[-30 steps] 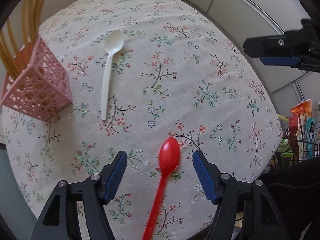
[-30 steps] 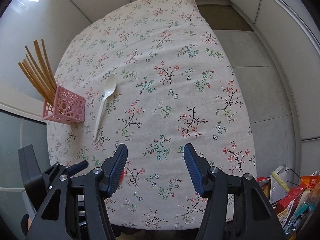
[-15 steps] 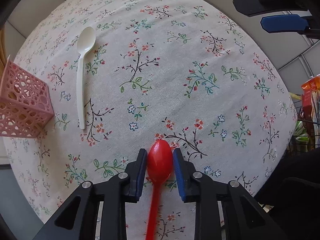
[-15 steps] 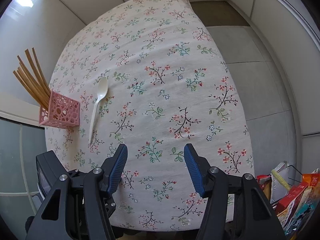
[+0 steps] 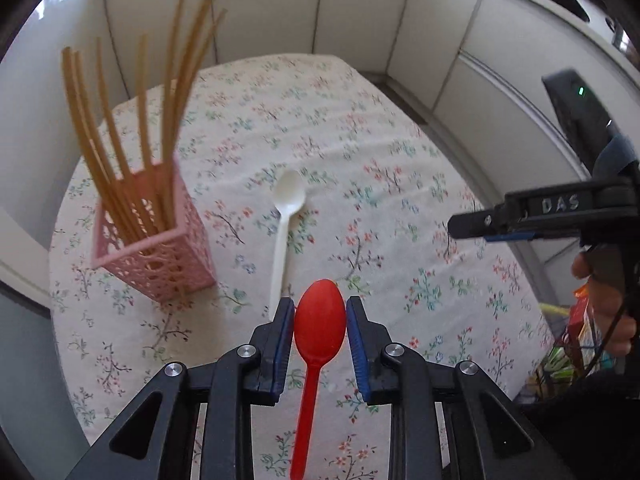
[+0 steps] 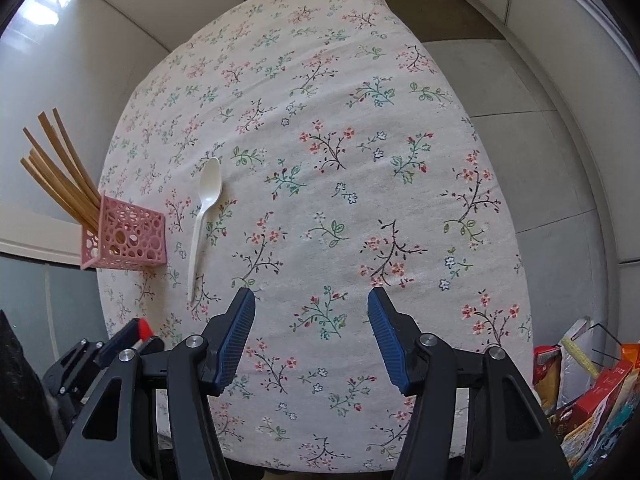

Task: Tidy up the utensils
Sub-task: 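Lift the red spoon with the left tool while the right tool grasps the white spoon, then lower the red spoon into the basket and open the left tool while the right tool carries the white spoon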

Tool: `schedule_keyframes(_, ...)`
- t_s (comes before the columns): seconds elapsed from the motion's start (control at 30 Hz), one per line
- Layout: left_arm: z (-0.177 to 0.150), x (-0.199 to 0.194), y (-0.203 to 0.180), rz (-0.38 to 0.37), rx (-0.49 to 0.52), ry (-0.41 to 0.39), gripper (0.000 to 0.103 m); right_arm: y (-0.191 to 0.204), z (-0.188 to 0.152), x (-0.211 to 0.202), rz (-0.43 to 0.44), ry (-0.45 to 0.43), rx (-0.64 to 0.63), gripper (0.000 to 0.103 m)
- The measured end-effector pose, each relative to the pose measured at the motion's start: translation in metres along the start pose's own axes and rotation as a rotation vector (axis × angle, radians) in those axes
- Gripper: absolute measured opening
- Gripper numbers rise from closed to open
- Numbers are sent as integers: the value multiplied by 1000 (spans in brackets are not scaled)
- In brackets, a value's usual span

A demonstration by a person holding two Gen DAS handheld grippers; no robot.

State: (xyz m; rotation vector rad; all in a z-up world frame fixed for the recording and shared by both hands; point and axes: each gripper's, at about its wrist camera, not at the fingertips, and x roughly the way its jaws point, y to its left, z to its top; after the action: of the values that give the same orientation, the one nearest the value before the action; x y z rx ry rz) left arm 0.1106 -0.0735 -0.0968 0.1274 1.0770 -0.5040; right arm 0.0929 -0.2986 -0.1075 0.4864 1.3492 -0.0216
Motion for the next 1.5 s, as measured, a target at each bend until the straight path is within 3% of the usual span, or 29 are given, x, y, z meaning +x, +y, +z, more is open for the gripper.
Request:
schedule_keyframes(0.23,7,-28,38,25,-99,-143,27,21,21,29,40,22,22,61)
schedule_keyframes(0.33,7,-37,49,23,-127,-187,27,31,36,47,116,44,32,60)
schedule_keyframes(0.5,9,-45,67,16,-153,-225,27,49,61,76,191,52,32,40)
schedule_keyframes(0.7,11,-44,79,22,-174,-236,27,62,81,105,219,57,28,29)
schedule_keyframes(0.93,12,-43,89,17,-202,-250,27,69,99,126,206,28,24,24)
schedule_keyframes(1.07,11,-49,92,20,-214,-273,27,71,103,133,211,4,5,6)
schedule_keyframes(1.3,12,-69,100,30,-251,-362,27,77,98,107,156,-84,-60,2)
schedule_keyframes(1.5,12,-100,107,52,-297,-525,27,86,84,43,129,-252,-133,2)
